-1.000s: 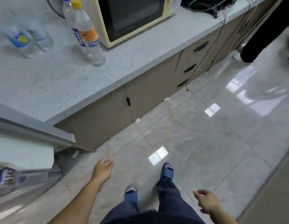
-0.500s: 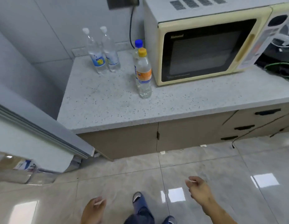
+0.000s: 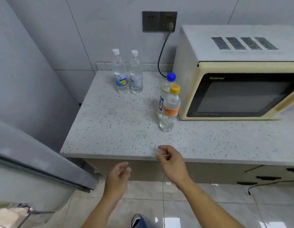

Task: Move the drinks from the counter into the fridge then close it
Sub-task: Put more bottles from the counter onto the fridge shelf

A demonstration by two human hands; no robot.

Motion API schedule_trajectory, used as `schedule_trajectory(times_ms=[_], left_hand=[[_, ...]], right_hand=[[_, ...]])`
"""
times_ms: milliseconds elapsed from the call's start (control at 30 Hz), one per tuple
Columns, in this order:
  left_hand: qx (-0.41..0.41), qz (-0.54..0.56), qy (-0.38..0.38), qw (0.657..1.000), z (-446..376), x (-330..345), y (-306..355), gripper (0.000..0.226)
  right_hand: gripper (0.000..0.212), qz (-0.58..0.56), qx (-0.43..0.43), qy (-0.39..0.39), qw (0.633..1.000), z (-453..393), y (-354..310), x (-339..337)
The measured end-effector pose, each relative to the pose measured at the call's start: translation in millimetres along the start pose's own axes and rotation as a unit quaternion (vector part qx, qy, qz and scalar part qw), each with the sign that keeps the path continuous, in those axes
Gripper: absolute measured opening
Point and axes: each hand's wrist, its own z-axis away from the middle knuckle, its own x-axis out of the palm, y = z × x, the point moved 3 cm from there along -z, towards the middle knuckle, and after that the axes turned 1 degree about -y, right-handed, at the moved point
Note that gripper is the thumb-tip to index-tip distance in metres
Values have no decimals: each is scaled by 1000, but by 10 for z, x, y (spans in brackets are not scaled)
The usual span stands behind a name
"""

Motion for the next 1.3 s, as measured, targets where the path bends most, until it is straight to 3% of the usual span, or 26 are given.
schedule_trajectory(times_ms=[67,133,200,267,333,500,767,1033,1300], left_hand=[[45,17,-8,999,-172,19,348,19],[74,23,-8,997,-332,65,661,21],[100,26,-6,995,-502,140,965,21],[120,35,-7,992,-679,251,1260,23],[121,51,-11,991,-851,374,1516,29],[105,42,-48,992,-1221,679,1904,37],[155,-6,-102,983,-1601,1199,2159,76],[164,49,-50,984,-1621,1485,2181,63],[161,97,34,982,-992,1144,1829,45]], right_hand=[[13,6,-32,29,999,-252,-169,34],[20,12,-42,108,993,-433,-221,-14],[43,17,-43,193,980,-603,-239,-131],[68,9,-52,218,974,-812,-317,-234],[79,-7,-70,188,980,-1022,-428,-272],[68,-13,-88,152,984,-1260,-452,-294],[64,-69,-121,132,981,-1078,-213,-625],[62,-72,-133,140,979,-873,-55,-993],[60,-93,-143,85,982,-756,-62,-1058]])
